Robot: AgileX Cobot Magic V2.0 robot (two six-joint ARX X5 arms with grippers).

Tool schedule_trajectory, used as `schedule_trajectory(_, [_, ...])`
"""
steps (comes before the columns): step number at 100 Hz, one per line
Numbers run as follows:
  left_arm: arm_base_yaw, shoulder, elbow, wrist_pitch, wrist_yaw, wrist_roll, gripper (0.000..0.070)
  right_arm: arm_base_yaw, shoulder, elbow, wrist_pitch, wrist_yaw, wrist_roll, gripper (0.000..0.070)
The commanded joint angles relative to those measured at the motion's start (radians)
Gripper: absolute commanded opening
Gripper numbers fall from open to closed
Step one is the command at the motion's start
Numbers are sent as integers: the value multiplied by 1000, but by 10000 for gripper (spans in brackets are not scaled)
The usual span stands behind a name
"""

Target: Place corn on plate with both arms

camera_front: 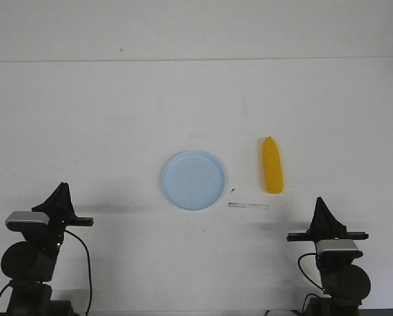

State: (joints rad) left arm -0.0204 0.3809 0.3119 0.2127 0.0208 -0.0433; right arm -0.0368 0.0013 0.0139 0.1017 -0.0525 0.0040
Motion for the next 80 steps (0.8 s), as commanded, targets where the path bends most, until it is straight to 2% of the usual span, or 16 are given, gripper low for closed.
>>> schedule_trajectory(1, [0,1,8,17,0,-2,1,-2,0,-1,10,0,-1,1])
schedule_trajectory(33, [0,-87,8,8,9,-3,1,-2,0,-1,10,0,-1,1])
schedule_trajectory(54, [0,-164,8,-84,9,-2,1,-2,0,-1,10,0,-1,1])
schedule_trajectory(80, [0,-199,8,-82,9,-2,1,-2,0,-1,10,0,-1,1])
